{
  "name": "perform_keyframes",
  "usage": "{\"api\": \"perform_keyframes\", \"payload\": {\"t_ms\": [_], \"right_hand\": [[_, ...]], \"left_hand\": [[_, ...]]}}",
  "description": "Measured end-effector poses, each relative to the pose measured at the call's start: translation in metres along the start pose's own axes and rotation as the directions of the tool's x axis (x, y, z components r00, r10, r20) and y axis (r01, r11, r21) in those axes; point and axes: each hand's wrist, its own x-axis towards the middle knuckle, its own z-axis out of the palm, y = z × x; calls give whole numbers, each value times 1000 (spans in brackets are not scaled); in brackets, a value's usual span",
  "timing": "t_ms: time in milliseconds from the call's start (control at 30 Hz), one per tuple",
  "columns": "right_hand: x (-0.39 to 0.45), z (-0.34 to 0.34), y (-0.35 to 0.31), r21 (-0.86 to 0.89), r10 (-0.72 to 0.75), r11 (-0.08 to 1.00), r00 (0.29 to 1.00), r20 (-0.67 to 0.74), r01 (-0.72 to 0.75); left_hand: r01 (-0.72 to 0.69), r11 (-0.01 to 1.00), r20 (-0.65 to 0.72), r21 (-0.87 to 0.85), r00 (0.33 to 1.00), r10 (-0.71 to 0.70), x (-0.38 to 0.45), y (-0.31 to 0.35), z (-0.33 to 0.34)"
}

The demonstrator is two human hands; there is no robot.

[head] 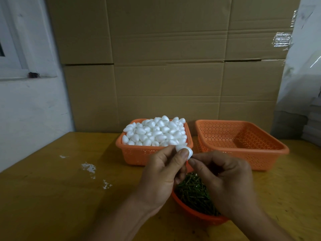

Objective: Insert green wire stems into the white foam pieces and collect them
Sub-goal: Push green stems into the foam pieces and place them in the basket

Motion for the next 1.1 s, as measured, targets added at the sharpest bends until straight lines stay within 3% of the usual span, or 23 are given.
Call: {"api": "perform_keyframes", "payload": {"t_ms": [433,567,700,900,1100], "right_hand": [[-4,6,-1,145,16,989,1000,-19,-13],[-2,5,0,195,68,978,997,19,-71],[7,0,1,180,133,976,990,-42,-123],[48,-22,32,-8,274,961,952,-133,-278],[100,-43,85,-340,439,824,890,-123,-453]], "left_hand": [[-91,988,-31,124,995,95,-3,-1,4],[-69,993,-29,100,997,72,-2,-4,3],[-33,996,10,87,999,32,-1,-4,1],[4,981,-62,194,998,8,-5,-6,1],[20,965,-108,261,994,9,-7,-6,4]]}}
